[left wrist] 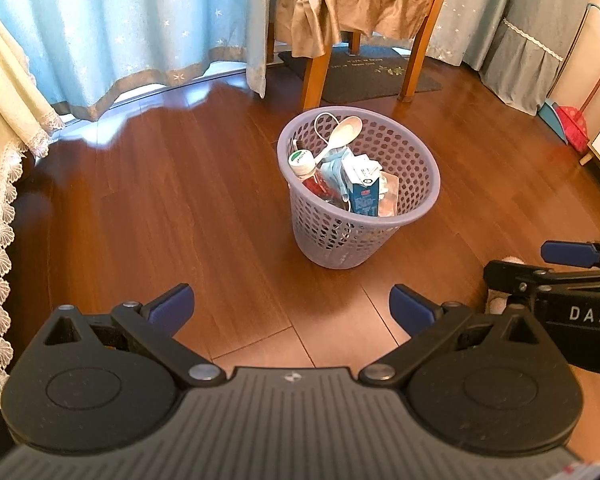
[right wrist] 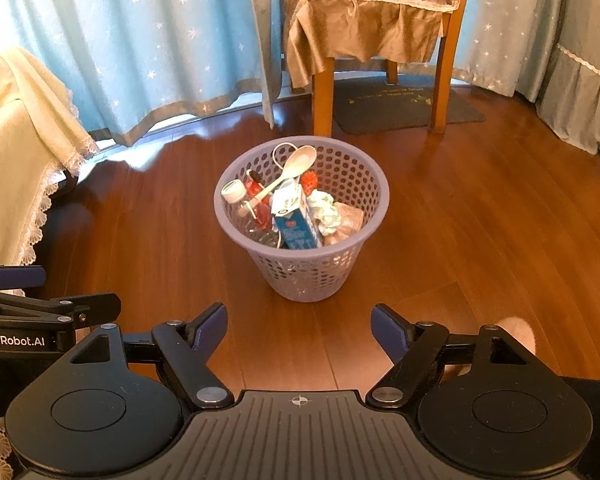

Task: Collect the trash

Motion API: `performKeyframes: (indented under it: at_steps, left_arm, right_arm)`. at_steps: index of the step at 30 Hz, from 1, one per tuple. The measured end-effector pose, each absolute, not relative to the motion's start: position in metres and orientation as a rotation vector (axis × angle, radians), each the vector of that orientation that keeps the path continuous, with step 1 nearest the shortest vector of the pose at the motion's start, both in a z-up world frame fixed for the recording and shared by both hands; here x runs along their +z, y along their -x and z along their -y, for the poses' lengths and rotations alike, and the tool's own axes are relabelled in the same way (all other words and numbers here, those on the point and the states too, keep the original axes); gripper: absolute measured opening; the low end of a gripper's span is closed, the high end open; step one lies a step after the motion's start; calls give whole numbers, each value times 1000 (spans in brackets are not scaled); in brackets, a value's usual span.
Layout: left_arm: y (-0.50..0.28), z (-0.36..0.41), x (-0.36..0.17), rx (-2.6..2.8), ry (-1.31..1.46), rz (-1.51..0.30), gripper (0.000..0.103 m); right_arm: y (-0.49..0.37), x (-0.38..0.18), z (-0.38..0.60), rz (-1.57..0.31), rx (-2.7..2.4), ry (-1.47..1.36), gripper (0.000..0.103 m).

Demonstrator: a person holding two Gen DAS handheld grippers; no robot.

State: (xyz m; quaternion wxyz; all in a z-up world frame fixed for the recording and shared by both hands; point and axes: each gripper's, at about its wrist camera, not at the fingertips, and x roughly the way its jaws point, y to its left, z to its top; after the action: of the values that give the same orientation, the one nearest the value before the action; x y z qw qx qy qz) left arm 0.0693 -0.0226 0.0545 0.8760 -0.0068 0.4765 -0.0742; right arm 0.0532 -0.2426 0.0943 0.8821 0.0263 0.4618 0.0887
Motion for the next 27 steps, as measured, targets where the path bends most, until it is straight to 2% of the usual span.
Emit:
performKeyframes:
  at_steps: [27]
  left_arm:
    - [-73,26,43,-140,-3,-1023,102]
  right_arm:
    - [-57,85,240,-976,197,-70,76]
